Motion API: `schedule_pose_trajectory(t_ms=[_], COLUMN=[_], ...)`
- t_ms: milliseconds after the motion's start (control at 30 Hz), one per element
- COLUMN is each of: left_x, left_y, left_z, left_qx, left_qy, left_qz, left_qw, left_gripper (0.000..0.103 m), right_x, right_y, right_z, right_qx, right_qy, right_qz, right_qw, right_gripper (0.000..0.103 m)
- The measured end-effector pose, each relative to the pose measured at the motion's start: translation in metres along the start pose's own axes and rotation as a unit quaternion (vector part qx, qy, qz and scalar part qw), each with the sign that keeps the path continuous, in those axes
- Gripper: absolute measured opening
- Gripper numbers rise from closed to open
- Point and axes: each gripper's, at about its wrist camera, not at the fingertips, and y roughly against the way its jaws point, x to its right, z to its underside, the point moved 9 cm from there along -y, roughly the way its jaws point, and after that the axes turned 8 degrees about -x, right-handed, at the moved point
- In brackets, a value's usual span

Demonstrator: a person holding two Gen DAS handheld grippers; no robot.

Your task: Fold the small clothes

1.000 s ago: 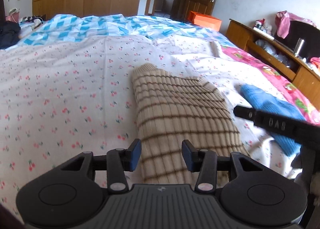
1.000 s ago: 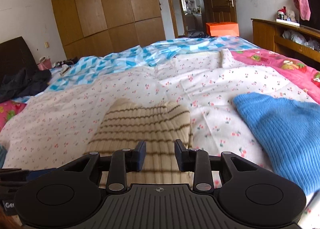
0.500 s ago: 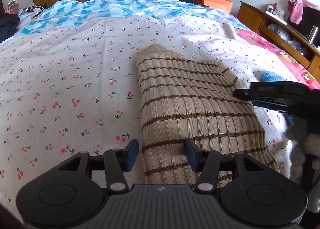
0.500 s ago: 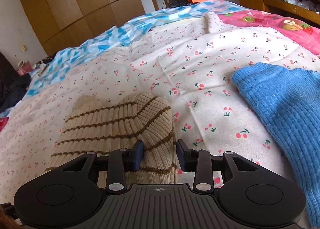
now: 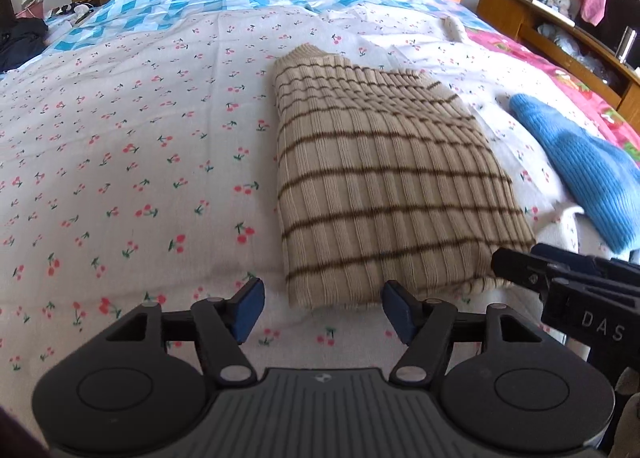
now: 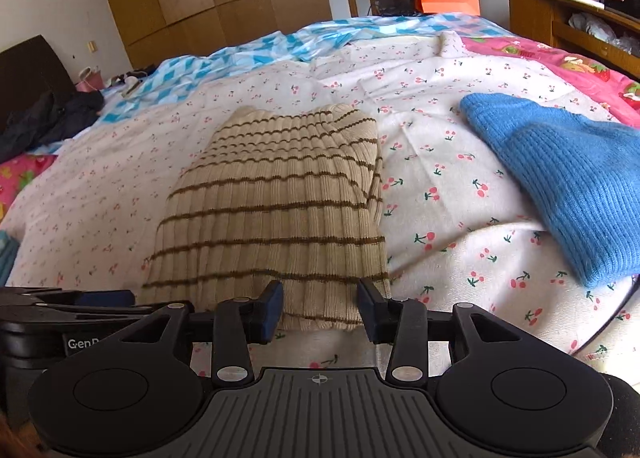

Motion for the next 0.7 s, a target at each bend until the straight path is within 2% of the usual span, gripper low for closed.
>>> schedule_pose_trajectory(t_ms=[67,200,367,533,700], left_x=[0.001,0.002,-0.001,-0.005,-0.008], left_y=[0.003,0.005,0.004,0.009,0.013], left_z=[0.005,0.013,0.019,0.020,0.018], left_qx=[0.004,0.003,-0.003,0.007,0.015], left_qy=[-0.002,0.000,-0.001,0.009,0.011], left_qz=[-0.001,0.006,-0.008,-0.006,-0.018], left_qw=[1.0000,1.0000,1.0000,0.9999,0.9997], left_gripper=[0.072,0.074,0.077,0.081,0.083], right_x=[-0.002,-0.009,-0.011,-0.012,-0.015], right_y=[0.001,0.003,0.006,0.007,0.006], right_z=[0.003,0.014,0.018,0.022,0.025], right_qx=[-0.005,-0.010,-0.007,-0.010,-0.015], right_qy=[-0.005,0.004,0.001,0.005,0.010], right_qz=[-0.003,0.002,0.014,0.024,0.031], right_qw=[1.000,1.000,1.000,1.000,0.999], right_gripper=[0.048,0.048,0.050,0.054,0.055])
